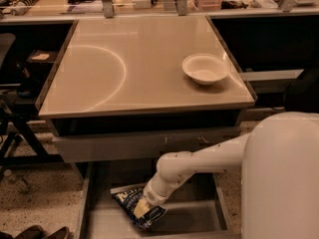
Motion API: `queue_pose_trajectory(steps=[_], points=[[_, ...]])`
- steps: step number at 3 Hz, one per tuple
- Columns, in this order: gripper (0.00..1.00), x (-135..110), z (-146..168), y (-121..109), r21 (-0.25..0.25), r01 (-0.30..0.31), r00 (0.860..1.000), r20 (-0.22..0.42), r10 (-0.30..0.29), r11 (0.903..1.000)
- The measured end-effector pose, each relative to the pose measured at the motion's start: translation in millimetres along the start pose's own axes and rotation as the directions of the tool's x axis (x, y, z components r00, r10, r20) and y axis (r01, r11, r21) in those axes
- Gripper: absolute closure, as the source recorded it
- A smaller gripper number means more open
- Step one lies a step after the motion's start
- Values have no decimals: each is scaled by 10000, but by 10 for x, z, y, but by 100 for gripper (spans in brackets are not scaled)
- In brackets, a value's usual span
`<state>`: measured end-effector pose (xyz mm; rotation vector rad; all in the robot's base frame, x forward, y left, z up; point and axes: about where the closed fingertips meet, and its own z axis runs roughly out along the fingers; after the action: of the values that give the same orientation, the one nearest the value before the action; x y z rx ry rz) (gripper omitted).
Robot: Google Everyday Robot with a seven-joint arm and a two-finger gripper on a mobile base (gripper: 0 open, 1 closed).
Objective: Place blue chip bag into middle drawer
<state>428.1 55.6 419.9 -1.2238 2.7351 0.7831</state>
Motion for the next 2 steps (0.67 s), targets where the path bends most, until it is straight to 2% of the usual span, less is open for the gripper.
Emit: queue_pose_trajectory(steps=[1,2], points=[[100,-34,108,-110,-188,157,9999,54,-156,9997],[84,-47,131,-128,-225,195,9998,74,-194,9996]])
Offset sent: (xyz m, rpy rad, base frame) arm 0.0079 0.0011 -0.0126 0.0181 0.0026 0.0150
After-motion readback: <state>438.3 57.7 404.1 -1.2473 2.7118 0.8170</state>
